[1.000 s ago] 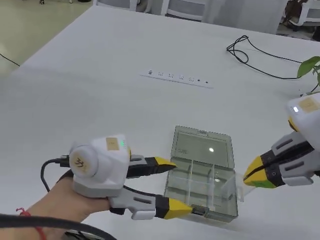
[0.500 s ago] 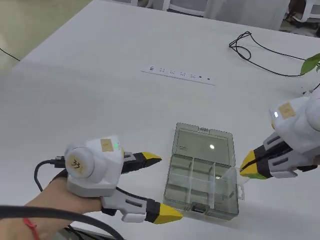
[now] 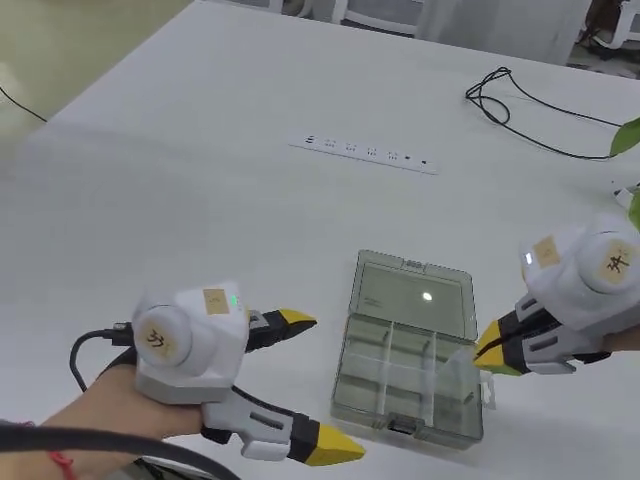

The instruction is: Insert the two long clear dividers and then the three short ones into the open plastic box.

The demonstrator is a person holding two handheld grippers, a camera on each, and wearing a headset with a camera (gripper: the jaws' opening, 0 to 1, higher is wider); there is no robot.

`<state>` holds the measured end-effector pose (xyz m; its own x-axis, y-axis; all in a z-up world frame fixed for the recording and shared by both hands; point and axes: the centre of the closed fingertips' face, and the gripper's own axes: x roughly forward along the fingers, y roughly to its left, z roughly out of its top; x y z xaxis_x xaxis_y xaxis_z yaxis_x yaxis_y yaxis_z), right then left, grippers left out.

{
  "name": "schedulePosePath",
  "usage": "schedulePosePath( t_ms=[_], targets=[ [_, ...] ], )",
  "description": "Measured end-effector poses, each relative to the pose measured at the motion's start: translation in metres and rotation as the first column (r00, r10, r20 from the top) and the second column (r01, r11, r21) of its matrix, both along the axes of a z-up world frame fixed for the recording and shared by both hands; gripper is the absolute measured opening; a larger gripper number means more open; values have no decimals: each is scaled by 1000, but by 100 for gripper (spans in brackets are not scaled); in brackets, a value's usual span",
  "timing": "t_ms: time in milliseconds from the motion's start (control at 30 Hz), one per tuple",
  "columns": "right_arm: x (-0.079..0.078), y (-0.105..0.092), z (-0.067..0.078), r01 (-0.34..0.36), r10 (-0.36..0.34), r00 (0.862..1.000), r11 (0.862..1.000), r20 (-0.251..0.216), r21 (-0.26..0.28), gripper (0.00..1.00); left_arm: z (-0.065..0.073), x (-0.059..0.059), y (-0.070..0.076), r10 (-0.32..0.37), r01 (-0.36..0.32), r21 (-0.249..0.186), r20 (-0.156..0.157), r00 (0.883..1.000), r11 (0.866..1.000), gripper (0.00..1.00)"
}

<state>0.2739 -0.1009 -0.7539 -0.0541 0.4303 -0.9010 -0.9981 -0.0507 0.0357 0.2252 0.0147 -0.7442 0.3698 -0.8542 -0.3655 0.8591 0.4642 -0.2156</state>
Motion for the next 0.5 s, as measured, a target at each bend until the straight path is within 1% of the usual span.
schedulePosePath(
  t_ms=[167,267,367,500],
  targets=[
    [2,1,-7,1,-1,1000,1000,-7,-6,3,1,0,-1,1,-1,-9,-1,1000,1000,91],
    [1,1,-10,-5,5,1000,1000,-5,-16,3,1,0,0,2,-2,-6,-2,1000,1000,90],
    [3,0,-10,0,0,1000,1000,-3,-17,3,1,0,0,3,-3,-8,-4,1000,1000,90],
    [2,-1,-11,-2,2,1000,1000,-6,-22,3,0,-1,-1,1,-1,-8,-5,1000,1000,89]
  ],
)
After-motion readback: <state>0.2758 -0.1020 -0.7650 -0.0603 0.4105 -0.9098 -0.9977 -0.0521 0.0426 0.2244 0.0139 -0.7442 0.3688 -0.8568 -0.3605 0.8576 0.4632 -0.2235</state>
